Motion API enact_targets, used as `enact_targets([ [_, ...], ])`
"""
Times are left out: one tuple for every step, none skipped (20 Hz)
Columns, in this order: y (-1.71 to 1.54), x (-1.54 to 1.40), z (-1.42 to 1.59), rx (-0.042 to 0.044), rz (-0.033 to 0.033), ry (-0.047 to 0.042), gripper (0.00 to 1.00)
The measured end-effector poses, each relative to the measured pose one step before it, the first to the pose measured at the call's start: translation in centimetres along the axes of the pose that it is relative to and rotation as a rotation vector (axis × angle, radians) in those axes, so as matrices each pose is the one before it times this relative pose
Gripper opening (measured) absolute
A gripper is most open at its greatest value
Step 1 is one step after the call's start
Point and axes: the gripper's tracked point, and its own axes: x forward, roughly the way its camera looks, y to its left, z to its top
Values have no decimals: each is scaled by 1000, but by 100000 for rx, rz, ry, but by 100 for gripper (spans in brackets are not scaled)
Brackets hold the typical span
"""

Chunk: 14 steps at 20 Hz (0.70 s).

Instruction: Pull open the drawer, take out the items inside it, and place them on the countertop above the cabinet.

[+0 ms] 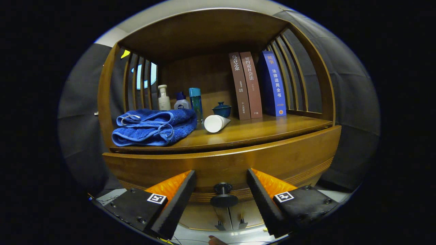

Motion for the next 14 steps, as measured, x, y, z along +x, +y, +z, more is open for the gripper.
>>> enact_targets([
  [26,336,42,-174,18,183,99],
  [-31,163,67,-237,16,48,99],
  [-47,244,21,-166,1,98,99],
  [31,55,35,-367,-250,-565,99],
  [-3,120,-41,-207,-173,-47,100],
  [-23,-61,105,-120,-167,-652,99],
  [-15,0,-31,230,-64,-129,99],
  [85,12,-13,218,-38,-317,99],
  [-22,58,-8,-213,-52,164,99],
  [23,-49,33,-215,65,126,99],
  [-23,51,-30,1,195,460,99],
  [-47,-128,-3,220,331,513,99],
  [38,-124,82,292,549,557,99],
  [-23,-211,152,-143,274,-37,98],
])
